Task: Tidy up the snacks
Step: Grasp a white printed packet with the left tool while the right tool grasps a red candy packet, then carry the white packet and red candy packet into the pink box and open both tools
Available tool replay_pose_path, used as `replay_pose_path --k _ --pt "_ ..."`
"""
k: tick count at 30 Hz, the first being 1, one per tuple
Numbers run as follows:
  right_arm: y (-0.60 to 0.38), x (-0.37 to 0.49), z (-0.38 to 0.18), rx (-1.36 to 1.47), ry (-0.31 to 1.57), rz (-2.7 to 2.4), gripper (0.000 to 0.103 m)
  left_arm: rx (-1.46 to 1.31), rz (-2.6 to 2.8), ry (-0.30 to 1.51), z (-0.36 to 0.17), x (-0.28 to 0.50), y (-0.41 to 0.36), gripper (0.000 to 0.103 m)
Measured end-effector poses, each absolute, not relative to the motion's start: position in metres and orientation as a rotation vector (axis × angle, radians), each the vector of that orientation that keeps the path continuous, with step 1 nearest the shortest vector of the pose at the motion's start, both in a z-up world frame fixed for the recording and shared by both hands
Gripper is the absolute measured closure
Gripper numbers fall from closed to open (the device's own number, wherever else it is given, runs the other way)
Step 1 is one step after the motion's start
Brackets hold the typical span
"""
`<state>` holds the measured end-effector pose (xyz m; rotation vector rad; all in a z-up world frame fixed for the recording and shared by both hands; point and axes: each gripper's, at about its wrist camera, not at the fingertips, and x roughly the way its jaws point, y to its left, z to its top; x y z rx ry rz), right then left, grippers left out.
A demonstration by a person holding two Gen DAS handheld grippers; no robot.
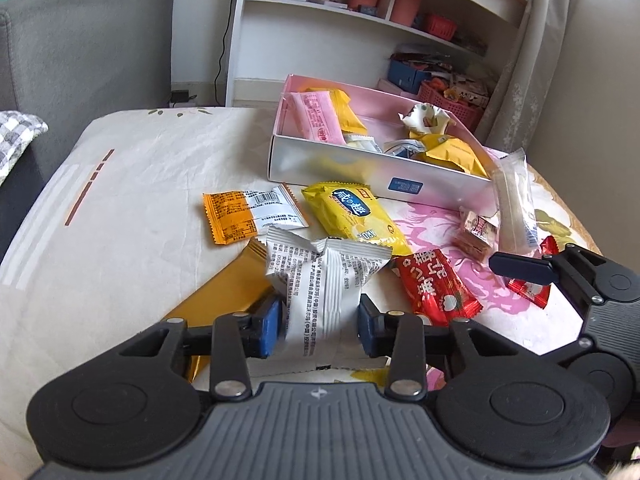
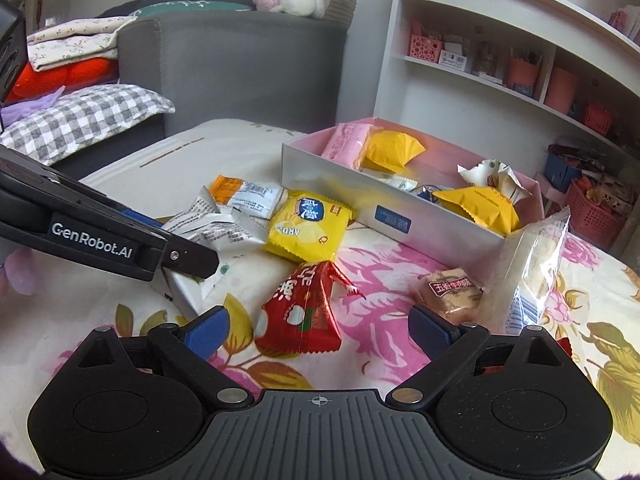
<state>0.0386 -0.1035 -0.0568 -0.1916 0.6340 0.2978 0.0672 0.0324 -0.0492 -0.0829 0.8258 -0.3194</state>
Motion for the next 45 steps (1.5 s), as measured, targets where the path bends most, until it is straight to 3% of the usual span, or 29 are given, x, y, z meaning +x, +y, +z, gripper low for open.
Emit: replay_pose_path --k 3,10,15,23,45 --pt "-0.102 0.042 -0.058 -0.200 0.635 0.296 0.012 -0.085 -0.320 0.831 -0.048 0.068 0.033 0.068" --pt "-0.100 0.049 -0.062 -0.202 0.654 0.301 0.035 -0.084 -0.321 0.836 -0.047 0.069 0.032 0.071" --pt "-0.096 0.051 -0.061 -0.190 0.660 0.324 0.060 -0.086 -0.318 0.840 -0.046 0.070 0.032 0.071" --pt "-0.098 0.051 -0.055 -0.163 0.655 0.342 0.066 -0.088 -0.314 0.845 -0.044 0.070 0.032 0.072" --pt "-0.130 0.052 -0.011 0.023 0.597 0.313 0.067 -0.158 -0.319 0.820 -0.019 0.070 0.033 0.073"
